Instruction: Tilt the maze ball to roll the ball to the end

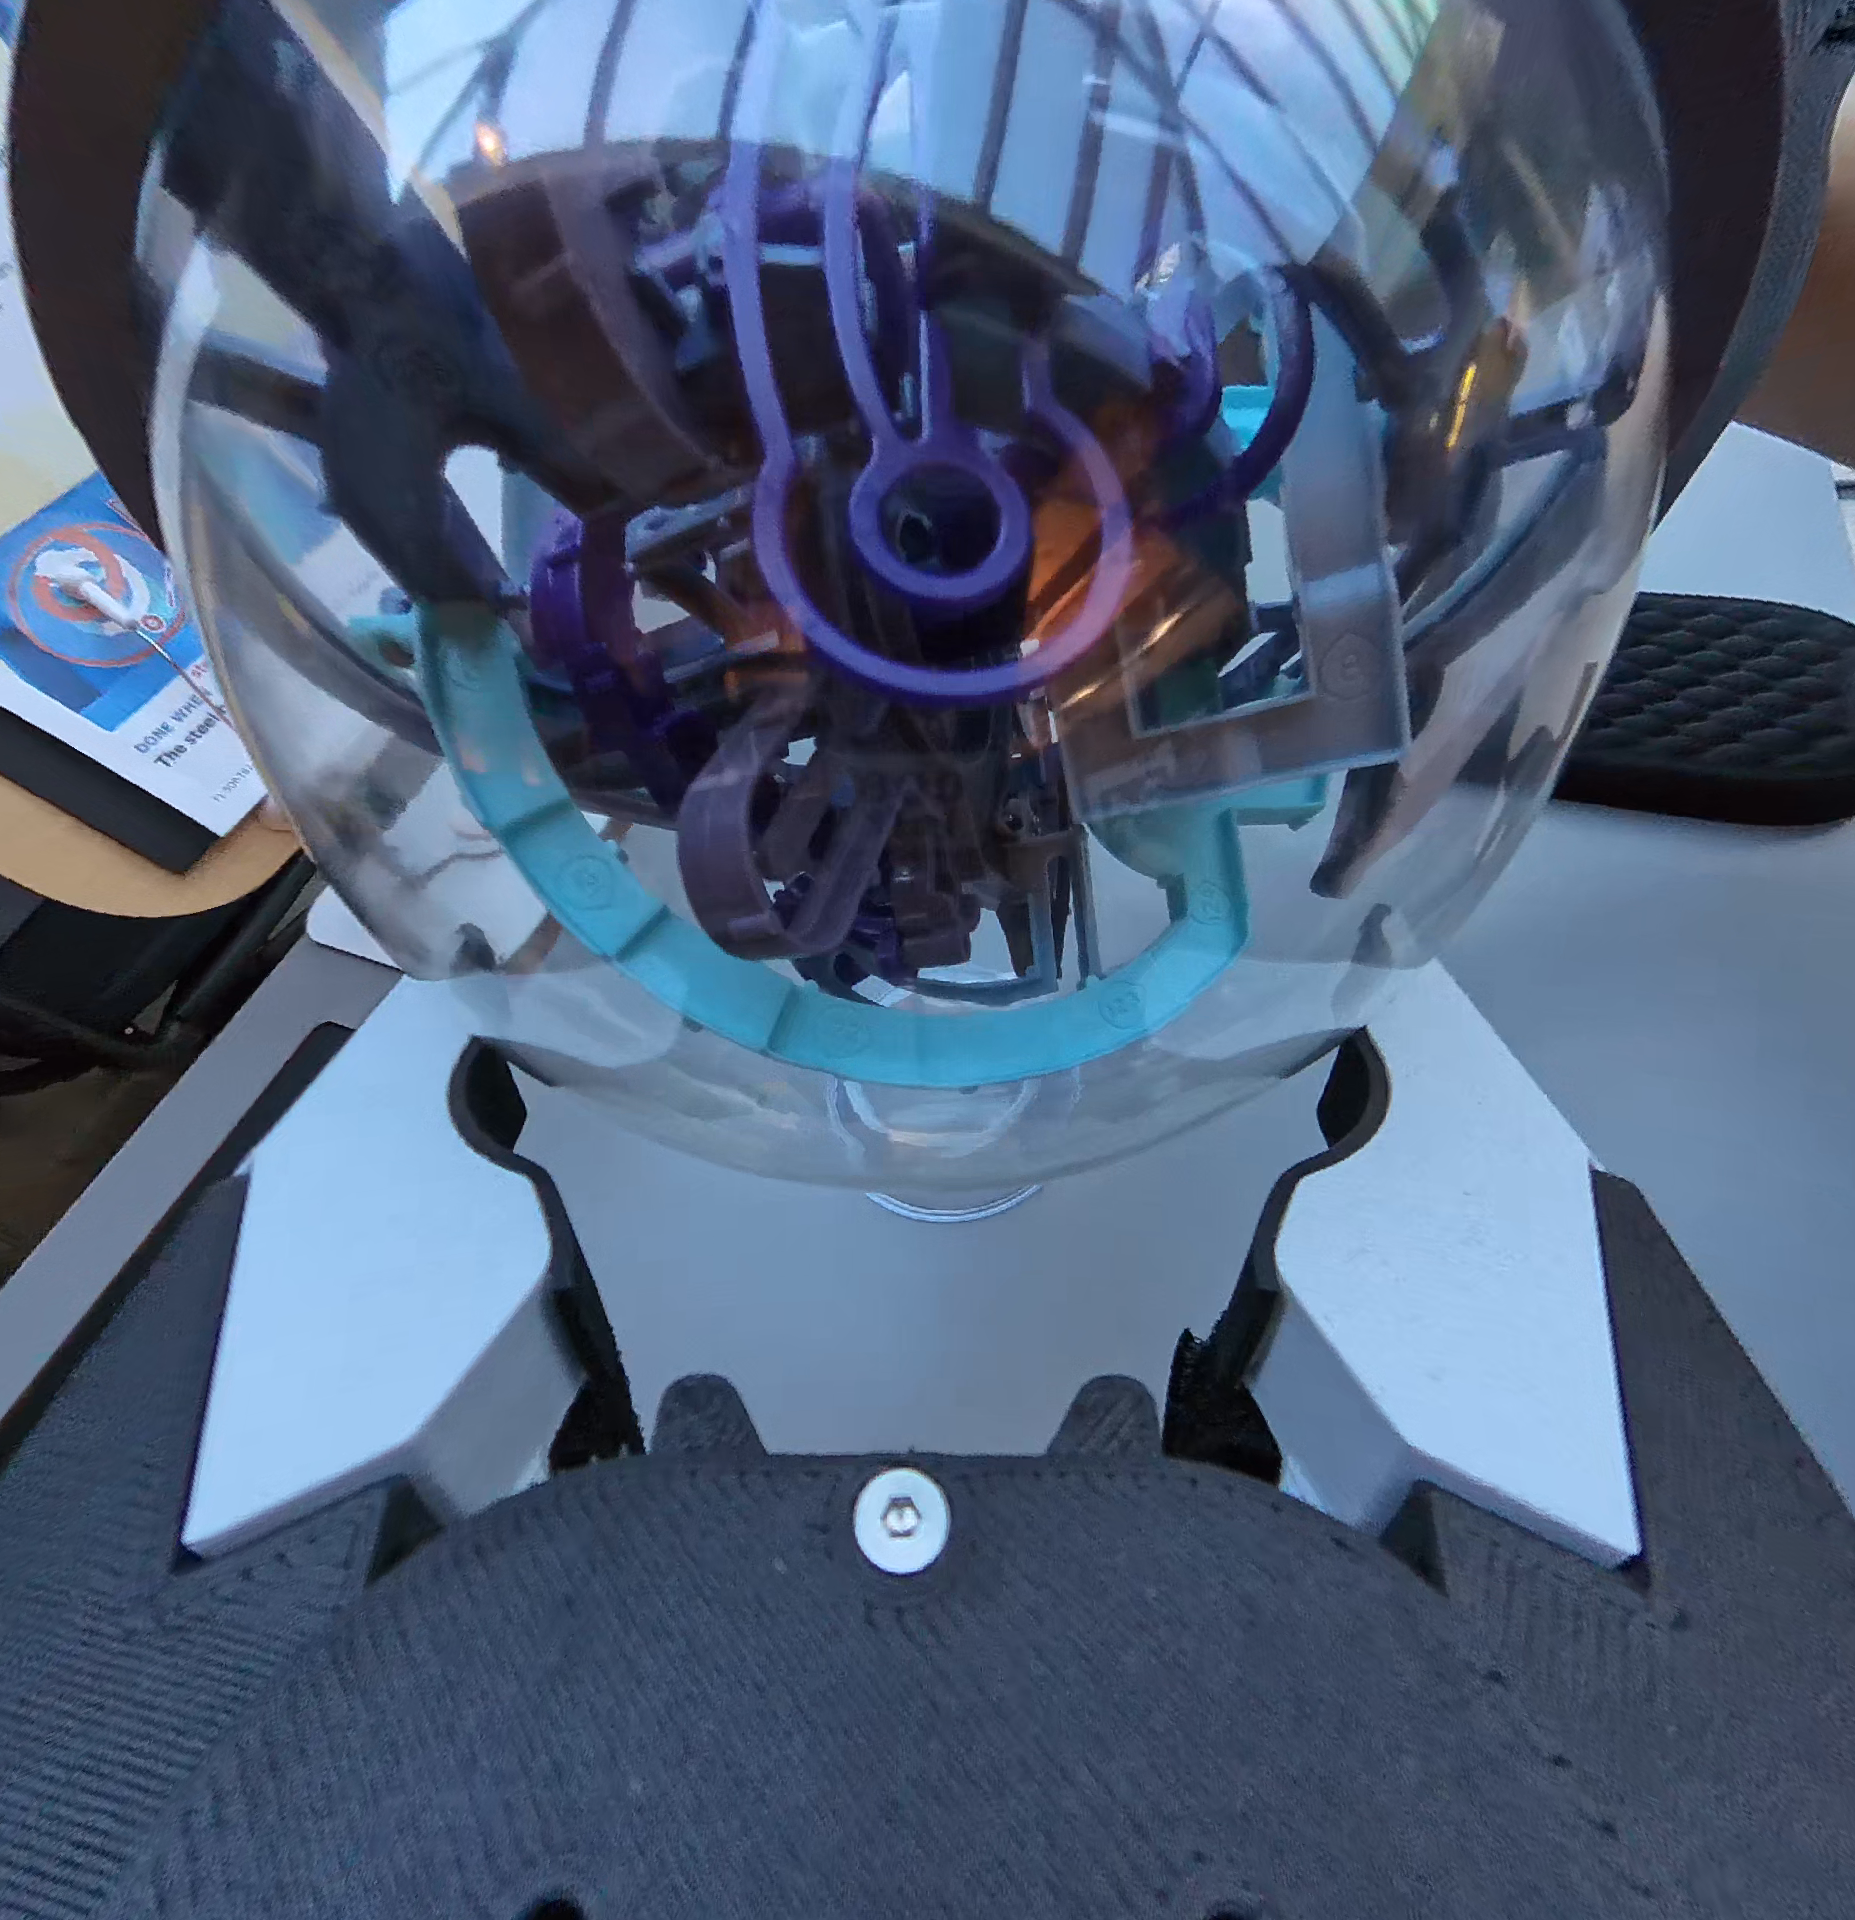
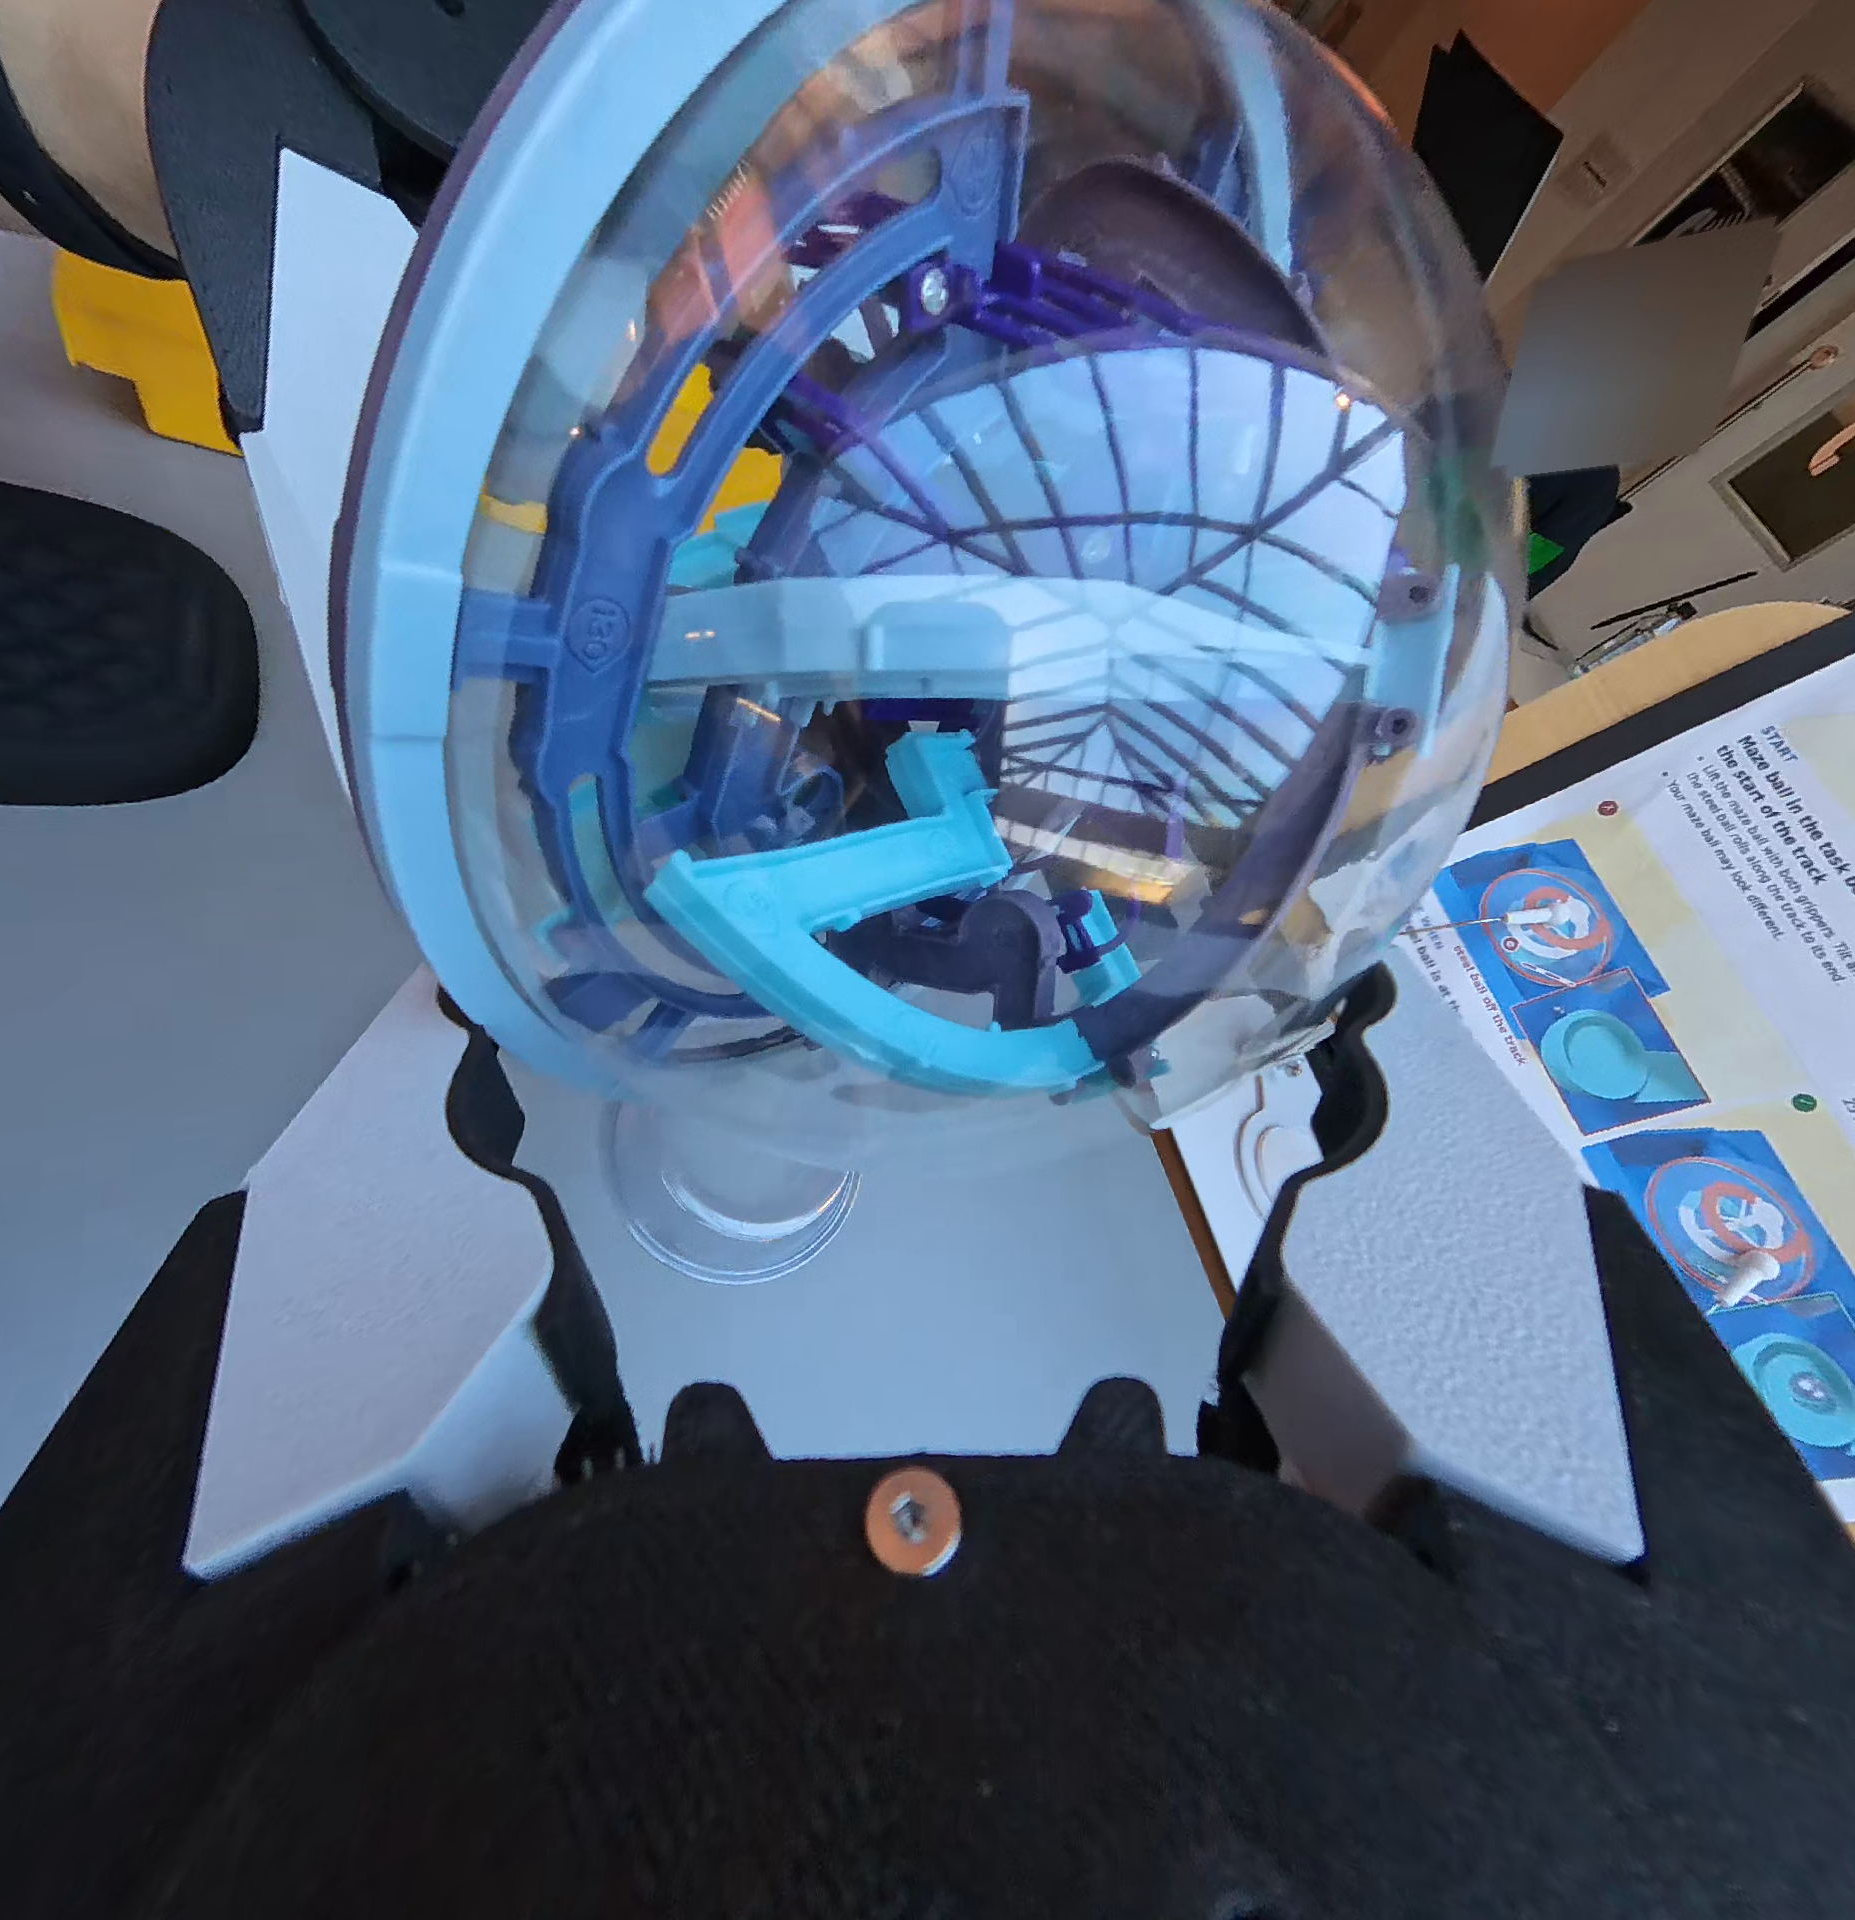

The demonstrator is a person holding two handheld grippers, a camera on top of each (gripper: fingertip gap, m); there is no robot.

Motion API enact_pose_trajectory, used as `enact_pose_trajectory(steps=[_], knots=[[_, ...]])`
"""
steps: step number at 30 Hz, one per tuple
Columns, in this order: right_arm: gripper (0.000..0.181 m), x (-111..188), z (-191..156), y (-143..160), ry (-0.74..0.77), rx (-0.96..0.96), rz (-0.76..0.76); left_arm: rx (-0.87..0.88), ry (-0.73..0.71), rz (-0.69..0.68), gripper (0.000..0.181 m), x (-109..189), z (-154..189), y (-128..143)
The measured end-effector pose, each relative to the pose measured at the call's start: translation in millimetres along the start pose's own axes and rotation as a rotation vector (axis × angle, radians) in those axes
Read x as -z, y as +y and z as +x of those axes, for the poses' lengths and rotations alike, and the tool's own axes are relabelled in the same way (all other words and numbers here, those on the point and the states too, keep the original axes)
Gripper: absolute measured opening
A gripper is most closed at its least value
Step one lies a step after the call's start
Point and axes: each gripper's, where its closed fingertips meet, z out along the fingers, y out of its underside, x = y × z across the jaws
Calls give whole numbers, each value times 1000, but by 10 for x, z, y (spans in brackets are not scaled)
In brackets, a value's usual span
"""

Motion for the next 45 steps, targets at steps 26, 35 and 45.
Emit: enact_pose_trajectory(steps=[26,35,45], knots=[[156,21,80,-140,79,-37,108,-95,5,-89,155,100,-74,-115],[156,26,91,-130,86,-46,119,-97,16,-90,155,79,-74,-116],[156,32,94,-111,89,-46,120,-105,10,-90,155,68,-69,-119]])
